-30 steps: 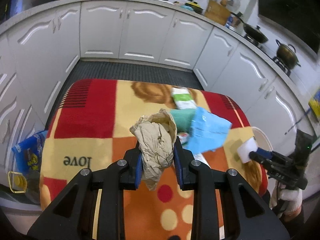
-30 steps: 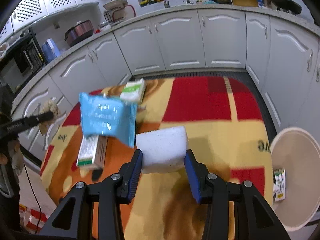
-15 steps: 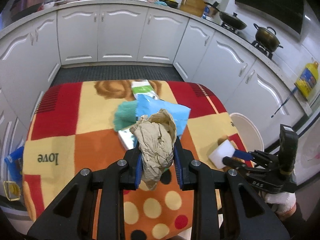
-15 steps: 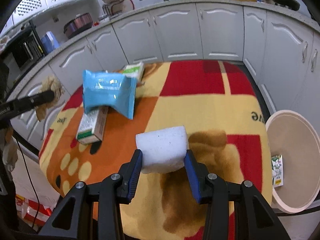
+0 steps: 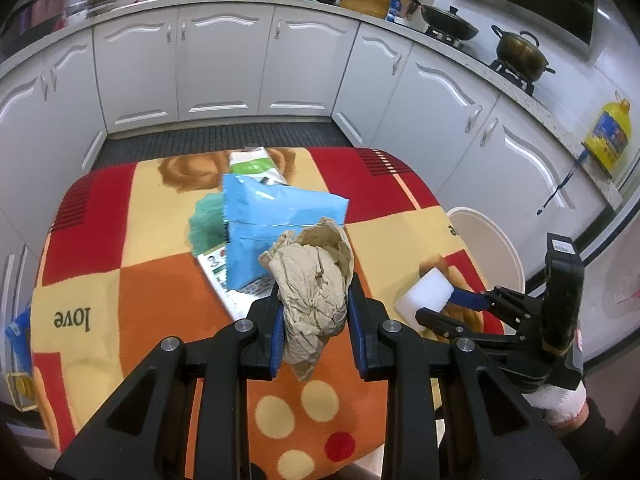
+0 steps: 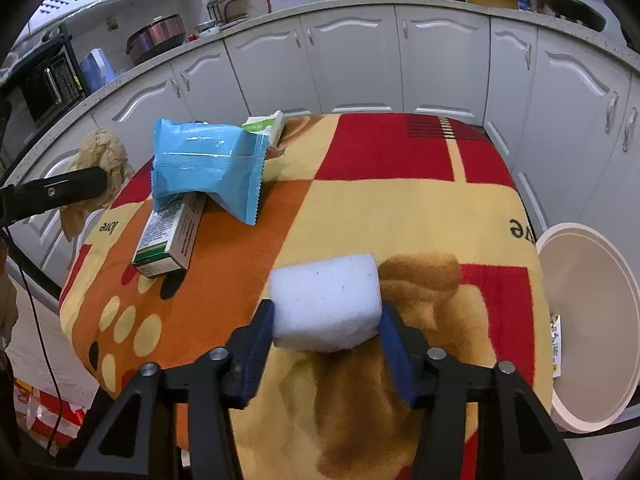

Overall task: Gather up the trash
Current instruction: 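Carry the paper and sponge over the beige bin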

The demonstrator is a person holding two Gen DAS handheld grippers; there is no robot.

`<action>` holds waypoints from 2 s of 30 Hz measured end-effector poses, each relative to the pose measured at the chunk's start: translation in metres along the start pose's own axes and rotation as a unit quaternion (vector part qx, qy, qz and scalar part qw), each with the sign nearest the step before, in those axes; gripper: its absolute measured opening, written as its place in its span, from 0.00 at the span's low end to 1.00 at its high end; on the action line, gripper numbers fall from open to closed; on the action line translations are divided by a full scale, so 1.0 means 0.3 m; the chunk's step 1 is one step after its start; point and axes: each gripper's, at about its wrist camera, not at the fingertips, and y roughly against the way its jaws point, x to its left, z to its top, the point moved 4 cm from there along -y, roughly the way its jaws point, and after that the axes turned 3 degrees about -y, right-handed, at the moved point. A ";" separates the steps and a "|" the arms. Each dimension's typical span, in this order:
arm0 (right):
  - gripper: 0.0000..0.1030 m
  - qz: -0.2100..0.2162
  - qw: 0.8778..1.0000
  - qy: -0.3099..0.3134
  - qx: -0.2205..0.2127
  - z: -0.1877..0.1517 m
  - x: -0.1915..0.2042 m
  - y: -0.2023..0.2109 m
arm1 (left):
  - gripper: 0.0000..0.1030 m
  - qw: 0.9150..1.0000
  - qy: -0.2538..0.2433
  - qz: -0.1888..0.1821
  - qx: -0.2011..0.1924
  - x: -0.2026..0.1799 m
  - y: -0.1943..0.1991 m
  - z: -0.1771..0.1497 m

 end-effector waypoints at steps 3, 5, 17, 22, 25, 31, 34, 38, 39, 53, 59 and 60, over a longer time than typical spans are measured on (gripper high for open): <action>0.47 0.008 1.000 -0.002 -0.009 0.008 -0.005 0.032 | 0.24 1.000 -0.009 -0.002 0.001 -0.034 -0.011 0.011; 0.47 0.009 1.000 -0.008 -0.018 0.016 -0.020 0.060 | 0.24 1.000 -0.015 -0.004 0.002 -0.061 -0.020 0.019; 0.47 -0.024 0.995 -0.064 -0.073 0.027 -0.210 0.249 | 0.24 0.997 -0.064 -0.028 0.012 -0.275 -0.124 0.062; 0.47 -0.048 0.991 -0.088 -0.086 0.016 -0.311 0.309 | 0.24 0.995 -0.086 -0.043 0.022 -0.376 -0.183 0.075; 0.47 -0.061 0.989 -0.100 -0.091 0.003 -0.366 0.337 | 0.24 0.994 -0.096 -0.052 0.029 -0.427 -0.219 0.083; 0.47 -0.097 0.984 -0.122 -0.092 -0.030 -0.477 0.375 | 0.24 0.991 -0.102 -0.079 0.043 -0.534 -0.301 0.103; 0.47 -0.108 0.980 -0.141 -0.092 -0.053 -0.541 0.389 | 0.24 0.989 -0.102 -0.097 0.054 -0.591 -0.349 0.114; 0.47 -0.122 0.975 -0.166 -0.088 -0.087 -0.625 0.397 | 0.24 0.985 -0.104 -0.117 0.068 -0.664 -0.407 0.125; 0.47 -0.123 0.974 -0.169 -0.087 -0.094 -0.635 0.399 | 0.24 0.985 -0.105 -0.120 0.071 -0.685 -0.425 0.132; 0.47 -0.138 0.967 -0.202 -0.075 -0.151 -0.755 0.382 | 0.24 0.978 -0.110 -0.148 0.101 -0.847 -0.587 0.161; 0.47 -0.145 0.965 -0.208 -0.065 -0.161 -0.788 0.348 | 0.24 0.977 -0.106 -0.148 0.110 -0.876 -0.658 0.159; 0.47 -0.146 0.965 -0.209 -0.064 -0.163 -0.794 0.344 | 0.25 0.977 -0.106 -0.147 0.110 -0.882 -0.669 0.160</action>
